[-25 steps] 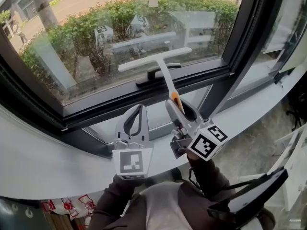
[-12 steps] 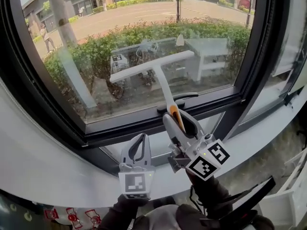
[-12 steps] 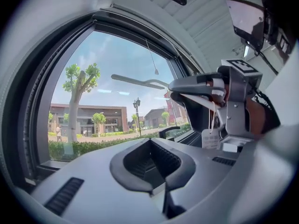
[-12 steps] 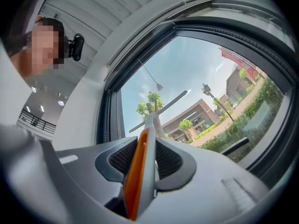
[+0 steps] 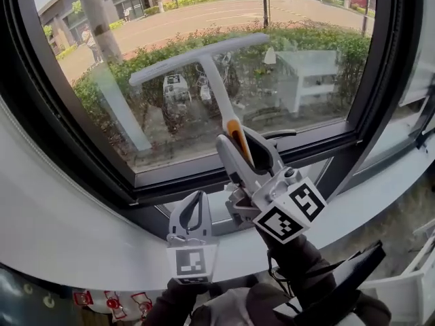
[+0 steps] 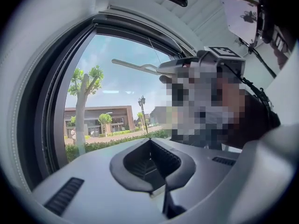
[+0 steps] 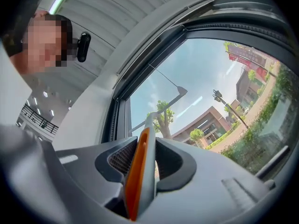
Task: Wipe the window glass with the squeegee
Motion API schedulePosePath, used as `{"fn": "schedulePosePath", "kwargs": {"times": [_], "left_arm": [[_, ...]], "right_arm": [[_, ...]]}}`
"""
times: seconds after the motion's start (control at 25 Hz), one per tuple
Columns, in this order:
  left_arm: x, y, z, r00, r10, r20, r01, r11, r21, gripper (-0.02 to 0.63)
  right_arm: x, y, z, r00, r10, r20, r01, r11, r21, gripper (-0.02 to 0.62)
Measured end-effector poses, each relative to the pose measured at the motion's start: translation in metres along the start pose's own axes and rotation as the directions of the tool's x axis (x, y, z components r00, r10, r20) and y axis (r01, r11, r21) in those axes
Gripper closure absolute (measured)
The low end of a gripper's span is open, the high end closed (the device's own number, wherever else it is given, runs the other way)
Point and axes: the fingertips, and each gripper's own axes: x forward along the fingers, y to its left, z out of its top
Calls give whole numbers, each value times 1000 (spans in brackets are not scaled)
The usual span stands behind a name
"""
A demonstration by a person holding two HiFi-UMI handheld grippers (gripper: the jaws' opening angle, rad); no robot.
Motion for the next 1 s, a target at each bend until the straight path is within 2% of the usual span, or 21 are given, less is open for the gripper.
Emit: {"fn": "schedulePosePath", "kwargs": {"times": [0.12, 0.28, 0.48, 0.64, 0.88, 1.0], "left_arm": [[1, 9, -4, 999, -27, -42, 28, 999, 28, 604], [11, 27, -8, 996, -45, -81, 47, 999, 24, 604], [18, 38, -7, 995, -62, -80, 64, 998, 19, 604], [22, 49, -9, 996, -47, -77, 48, 999, 14, 604], [21, 55, -13, 996, -21, -90, 21, 1000, -4, 604], [26, 58, -11, 997, -17, -81, 17, 1000, 4, 604]], "right_arm": [[16, 1, 2, 999, -28, 37, 29, 999, -15, 482], [38, 10, -2, 997, -38, 65, 41, 999, -35, 483], [60, 13, -7, 997, -39, 69, 45, 996, -80, 483], [71, 6, -11, 996, -53, 65, 59, 994, -94, 485], [70, 5, -15, 998, -31, 63, 34, 998, -55, 489], [71, 13, -8, 996, 25, 86, -17, 996, -93, 491]]}}
